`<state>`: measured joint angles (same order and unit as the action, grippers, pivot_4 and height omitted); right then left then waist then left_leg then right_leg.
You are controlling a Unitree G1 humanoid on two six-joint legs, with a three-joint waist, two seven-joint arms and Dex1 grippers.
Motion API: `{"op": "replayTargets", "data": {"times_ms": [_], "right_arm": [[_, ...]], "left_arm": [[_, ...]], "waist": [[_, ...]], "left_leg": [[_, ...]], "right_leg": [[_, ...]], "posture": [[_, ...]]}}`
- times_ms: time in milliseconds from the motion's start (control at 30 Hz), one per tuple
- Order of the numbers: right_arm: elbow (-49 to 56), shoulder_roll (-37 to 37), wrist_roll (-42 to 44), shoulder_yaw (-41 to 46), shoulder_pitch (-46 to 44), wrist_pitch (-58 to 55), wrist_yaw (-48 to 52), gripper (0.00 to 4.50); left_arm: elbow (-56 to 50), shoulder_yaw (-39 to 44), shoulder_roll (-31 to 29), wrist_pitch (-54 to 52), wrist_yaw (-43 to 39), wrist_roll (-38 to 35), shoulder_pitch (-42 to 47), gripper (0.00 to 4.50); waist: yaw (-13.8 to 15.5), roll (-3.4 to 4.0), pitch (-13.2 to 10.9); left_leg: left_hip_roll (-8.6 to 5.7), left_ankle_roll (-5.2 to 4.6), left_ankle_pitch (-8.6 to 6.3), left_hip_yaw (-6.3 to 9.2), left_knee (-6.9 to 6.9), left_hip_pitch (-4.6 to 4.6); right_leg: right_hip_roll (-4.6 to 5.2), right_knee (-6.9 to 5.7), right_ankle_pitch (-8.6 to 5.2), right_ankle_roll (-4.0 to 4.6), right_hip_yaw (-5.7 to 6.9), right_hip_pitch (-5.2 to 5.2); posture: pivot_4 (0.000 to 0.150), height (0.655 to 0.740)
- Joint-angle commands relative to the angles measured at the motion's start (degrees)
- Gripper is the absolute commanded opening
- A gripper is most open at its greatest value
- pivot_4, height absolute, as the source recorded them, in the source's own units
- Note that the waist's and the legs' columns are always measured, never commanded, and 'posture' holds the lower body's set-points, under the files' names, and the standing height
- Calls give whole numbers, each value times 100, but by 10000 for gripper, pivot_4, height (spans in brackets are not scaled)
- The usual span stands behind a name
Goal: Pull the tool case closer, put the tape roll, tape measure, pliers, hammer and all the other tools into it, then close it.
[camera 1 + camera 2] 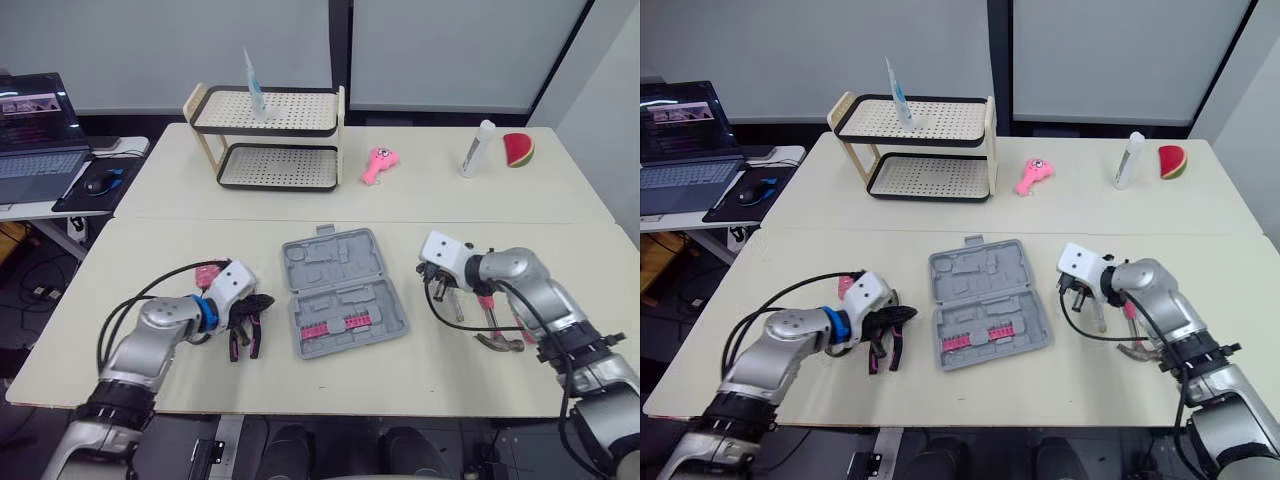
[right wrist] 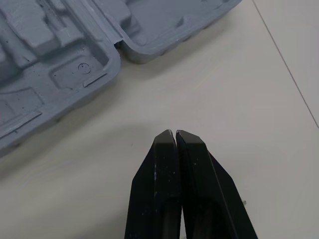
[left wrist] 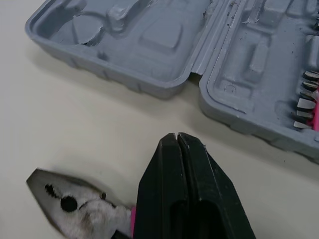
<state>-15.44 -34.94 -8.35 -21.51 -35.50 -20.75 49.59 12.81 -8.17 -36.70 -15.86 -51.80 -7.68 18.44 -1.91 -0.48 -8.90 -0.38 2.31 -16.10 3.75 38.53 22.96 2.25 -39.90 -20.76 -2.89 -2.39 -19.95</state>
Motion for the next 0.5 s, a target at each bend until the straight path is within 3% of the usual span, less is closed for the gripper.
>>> {"op": "replayTargets", "data": {"times_ms": [33,500], "right_arm": [[-304,135,-145,-27,-198,243,-17,94],[-1516,858,-446,-174,-653,890,-41,94]], "left_arm": [[178,-51,41,161,7,166,118,0],[928,-135,469,591,194,563,458,0]], "waist": [[-9,0,0],[-14,0,0]], "left_leg": [[0,1,1,0,2,1],[1,3,2,0,17,5]], "right_leg": [[0,-4,0,0,0,-5],[1,-14,0,0,3,-15]], "posture": [[1500,7290],[1500,7290]]}}
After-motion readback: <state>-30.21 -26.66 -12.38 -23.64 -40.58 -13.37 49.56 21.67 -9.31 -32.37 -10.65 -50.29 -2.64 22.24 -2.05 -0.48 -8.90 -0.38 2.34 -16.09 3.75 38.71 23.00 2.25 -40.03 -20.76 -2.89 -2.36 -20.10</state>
